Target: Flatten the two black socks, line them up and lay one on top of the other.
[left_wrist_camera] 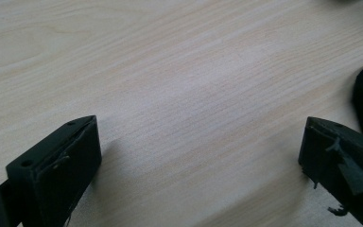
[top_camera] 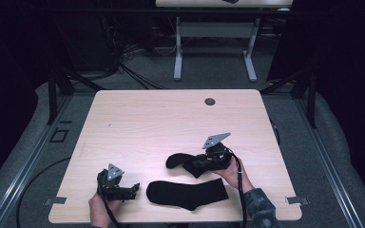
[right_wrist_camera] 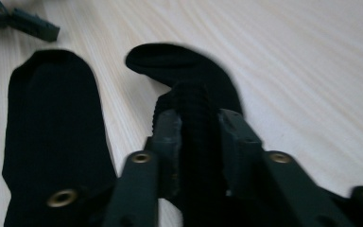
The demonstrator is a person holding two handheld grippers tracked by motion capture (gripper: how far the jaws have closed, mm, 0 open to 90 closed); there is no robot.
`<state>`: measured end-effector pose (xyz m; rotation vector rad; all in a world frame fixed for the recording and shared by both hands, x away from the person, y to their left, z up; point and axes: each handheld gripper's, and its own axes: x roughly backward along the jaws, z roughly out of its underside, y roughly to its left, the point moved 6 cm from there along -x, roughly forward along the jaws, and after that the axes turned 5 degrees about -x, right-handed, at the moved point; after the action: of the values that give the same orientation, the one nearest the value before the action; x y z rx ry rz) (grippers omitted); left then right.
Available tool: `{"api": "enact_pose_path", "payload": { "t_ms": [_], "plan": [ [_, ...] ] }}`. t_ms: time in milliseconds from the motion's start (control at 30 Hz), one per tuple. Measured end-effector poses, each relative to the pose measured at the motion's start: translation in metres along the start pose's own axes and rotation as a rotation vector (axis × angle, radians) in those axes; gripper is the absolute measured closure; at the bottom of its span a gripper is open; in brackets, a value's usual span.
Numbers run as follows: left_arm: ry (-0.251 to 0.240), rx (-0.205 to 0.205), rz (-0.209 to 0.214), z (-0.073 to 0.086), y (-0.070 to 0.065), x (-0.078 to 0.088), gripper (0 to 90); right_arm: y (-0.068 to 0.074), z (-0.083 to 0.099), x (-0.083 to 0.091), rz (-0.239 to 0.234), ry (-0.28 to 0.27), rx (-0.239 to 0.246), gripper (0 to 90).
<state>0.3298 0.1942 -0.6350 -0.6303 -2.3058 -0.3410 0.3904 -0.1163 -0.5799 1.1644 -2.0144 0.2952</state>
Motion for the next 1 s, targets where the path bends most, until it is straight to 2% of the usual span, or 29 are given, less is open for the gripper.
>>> {"api": "enact_pose_path", "payload": {
  "t_ms": [33, 100, 167, 233, 300, 533, 567, 667, 733, 900, 1000],
  "plan": [
    [0.000, 0.000, 0.000, 0.000, 0.000, 0.000, 0.0, -0.002, 0.001, -0.001, 0.004, 0.017, -0.006, 53.5],
    [0.000, 0.000, 0.000, 0.000, 0.000, 0.000, 0.0, -0.005, 0.003, 0.002, 0.022, 0.016, -0.036, 45.5],
    [0.000, 0.000, 0.000, 0.000, 0.000, 0.000, 0.0, -0.007, 0.004, 0.008, 0.024, -0.008, -0.062, 37.5],
    [0.000, 0.000, 0.000, 0.000, 0.000, 0.000, 0.0, -0.010, 0.007, 0.017, 0.049, -0.040, -0.090, 33.0],
    [0.000, 0.000, 0.000, 0.000, 0.000, 0.000, 0.0, -0.012, 0.010, 0.027, 0.074, -0.085, -0.117, 31.2],
    [0.001, -0.001, -0.001, 0.000, 0.000, 0.000, 0.0, -0.013, 0.031, 0.043, 0.147, -0.080, -0.192, 30.7],
    [0.000, 0.000, -0.001, 0.000, 0.000, 0.000, 0.0, -0.013, 0.034, 0.044, 0.153, -0.067, -0.207, 30.7],
    [0.000, 0.000, -0.001, 0.000, 0.000, 0.000, 0.0, -0.012, 0.039, 0.046, 0.168, -0.073, -0.239, 29.7],
    [0.003, 0.005, -0.002, 0.000, 0.000, 0.000, 0.0, -0.009, 0.042, 0.048, 0.169, -0.059, -0.243, 31.1],
    [0.003, 0.012, -0.009, 0.000, 0.001, 0.000, 0.0, -0.004, 0.044, 0.051, 0.190, -0.071, -0.267, 29.9],
    [0.005, 0.039, -0.032, -0.001, 0.004, -0.001, 0.0, -0.002, 0.044, 0.050, 0.190, -0.073, -0.284, 30.0]
  ]
}}
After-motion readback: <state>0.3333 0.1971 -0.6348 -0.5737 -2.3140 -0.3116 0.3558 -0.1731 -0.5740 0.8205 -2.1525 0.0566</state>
